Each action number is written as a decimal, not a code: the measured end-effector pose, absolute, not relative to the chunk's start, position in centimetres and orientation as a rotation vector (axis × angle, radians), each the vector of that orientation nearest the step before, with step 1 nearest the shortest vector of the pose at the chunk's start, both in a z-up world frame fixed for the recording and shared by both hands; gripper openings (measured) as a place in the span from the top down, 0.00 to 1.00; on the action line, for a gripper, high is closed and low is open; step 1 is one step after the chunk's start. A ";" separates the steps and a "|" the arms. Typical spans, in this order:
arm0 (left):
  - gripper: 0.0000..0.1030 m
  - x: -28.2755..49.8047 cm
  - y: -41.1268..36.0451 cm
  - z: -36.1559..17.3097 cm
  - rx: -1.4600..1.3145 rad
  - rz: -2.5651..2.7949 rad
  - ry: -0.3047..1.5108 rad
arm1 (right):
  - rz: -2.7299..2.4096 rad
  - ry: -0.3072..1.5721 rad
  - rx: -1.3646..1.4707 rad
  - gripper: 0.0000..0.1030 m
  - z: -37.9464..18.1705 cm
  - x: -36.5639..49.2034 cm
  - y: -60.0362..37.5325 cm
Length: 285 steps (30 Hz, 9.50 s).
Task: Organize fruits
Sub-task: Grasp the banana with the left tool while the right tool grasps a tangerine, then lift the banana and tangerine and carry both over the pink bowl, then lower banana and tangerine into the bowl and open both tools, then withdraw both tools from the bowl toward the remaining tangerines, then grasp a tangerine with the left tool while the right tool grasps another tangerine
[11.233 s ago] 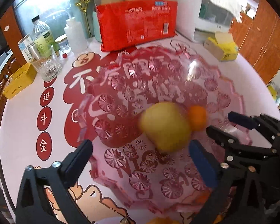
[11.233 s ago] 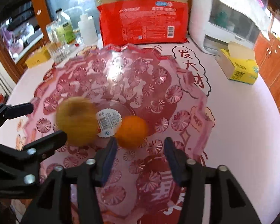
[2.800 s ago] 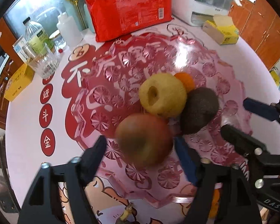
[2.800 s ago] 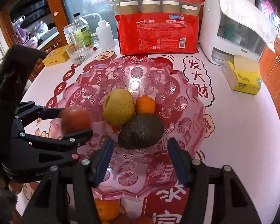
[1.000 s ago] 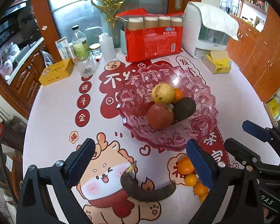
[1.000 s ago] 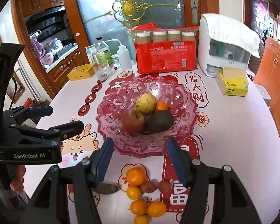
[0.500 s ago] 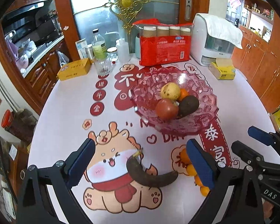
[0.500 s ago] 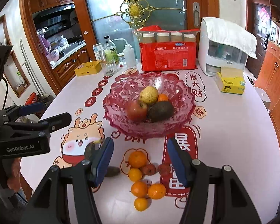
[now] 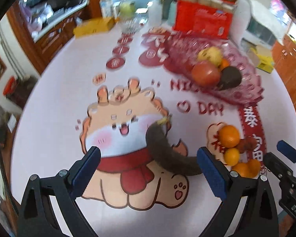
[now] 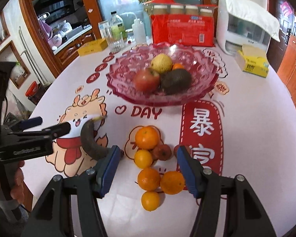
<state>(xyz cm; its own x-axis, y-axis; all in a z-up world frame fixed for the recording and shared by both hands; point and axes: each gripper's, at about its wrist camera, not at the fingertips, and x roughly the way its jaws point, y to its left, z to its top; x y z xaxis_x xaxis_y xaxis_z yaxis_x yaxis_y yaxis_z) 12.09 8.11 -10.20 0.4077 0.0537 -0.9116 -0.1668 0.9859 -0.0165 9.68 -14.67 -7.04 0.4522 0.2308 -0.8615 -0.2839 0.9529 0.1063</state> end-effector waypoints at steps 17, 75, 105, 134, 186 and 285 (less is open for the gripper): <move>0.39 15.0 9.0 -17.5 -0.372 0.151 1.312 | 0.305 1.123 -0.105 0.41 -12.3 13.6 -13.4; 0.69 14.6 5.7 5.5 -0.049 -0.074 0.890 | 0.431 0.781 -0.096 0.59 3.6 11.8 -11.1; 0.69 28.3 2.6 1.0 0.148 -0.113 0.959 | 0.219 0.837 -0.070 0.59 1.2 23.8 -14.0; 0.68 36.0 1.7 -12.0 0.185 -0.121 1.153 | 0.207 1.054 -0.085 0.55 -10.4 28.1 -13.0; 0.12 27.5 3.0 -6.3 0.158 -0.074 1.092 | 0.232 1.007 -0.008 0.51 -6.4 23.2 -13.0; 0.68 11.8 -8.9 -15.3 0.032 -0.313 1.228 | 0.231 1.134 -0.017 0.64 -13.2 6.5 -23.3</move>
